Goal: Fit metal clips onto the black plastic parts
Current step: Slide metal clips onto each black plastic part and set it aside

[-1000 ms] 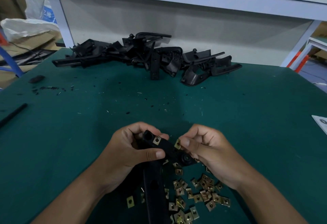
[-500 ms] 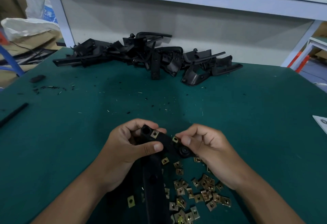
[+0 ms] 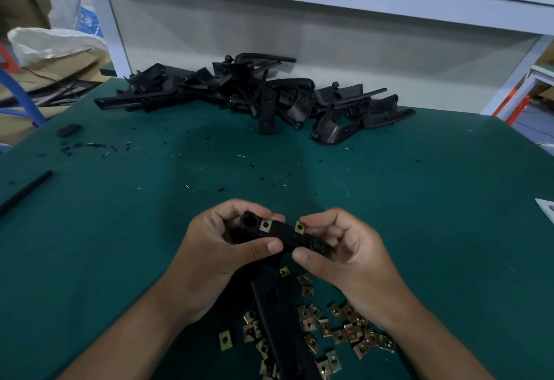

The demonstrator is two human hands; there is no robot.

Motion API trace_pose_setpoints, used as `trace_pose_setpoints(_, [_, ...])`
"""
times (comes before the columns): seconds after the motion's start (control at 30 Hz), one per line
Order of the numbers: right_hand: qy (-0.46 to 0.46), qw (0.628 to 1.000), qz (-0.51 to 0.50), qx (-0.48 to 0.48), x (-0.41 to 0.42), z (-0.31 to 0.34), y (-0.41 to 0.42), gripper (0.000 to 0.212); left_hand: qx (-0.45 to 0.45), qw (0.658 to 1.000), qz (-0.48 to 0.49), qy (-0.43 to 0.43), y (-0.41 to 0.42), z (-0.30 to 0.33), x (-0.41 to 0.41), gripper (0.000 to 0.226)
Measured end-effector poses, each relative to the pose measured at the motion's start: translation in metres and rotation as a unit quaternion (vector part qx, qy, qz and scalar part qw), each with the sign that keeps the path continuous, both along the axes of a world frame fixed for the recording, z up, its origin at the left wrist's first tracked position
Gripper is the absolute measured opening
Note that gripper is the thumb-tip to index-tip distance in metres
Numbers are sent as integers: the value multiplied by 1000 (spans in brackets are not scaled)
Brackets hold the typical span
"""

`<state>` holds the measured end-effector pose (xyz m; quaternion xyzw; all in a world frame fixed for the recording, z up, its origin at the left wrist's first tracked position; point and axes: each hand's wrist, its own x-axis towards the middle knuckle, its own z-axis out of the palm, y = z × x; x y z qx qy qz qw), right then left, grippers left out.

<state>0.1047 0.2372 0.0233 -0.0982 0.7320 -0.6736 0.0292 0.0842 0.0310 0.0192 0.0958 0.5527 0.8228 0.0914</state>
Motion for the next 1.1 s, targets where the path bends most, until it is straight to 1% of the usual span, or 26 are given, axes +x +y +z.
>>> trace_pose_setpoints(0.37, [87,995,-38,42,1,-4,0,32,5,1000,-7,5,1,1,2,43])
trace_pose_setpoints(0.53, [83,996,-25,34,3,-4,1,38,-2,1000,-26,5,-1,3,4,43])
trace_pose_setpoints(0.63, [90,995,-9,33,4,-3,1,32,1,1000,-28,2,-3,5,4,43])
trace_pose_setpoints(0.77, [65,998,10,9,3,-1,1,31,8,999,-35,-2,-3,6,3,42])
trace_pose_setpoints(0.83, [79,997,12,17,3,0,1,31,3,999,-40,-6,-5,6,3,42])
trace_pose_setpoints(0.97, [123,991,16,51,5,0,1,23,-1,999,-49,-6,-6,5,4,42])
trace_pose_setpoints(1.1, [137,988,10,68,6,0,1,20,8,999,-37,-5,-4,4,5,43])
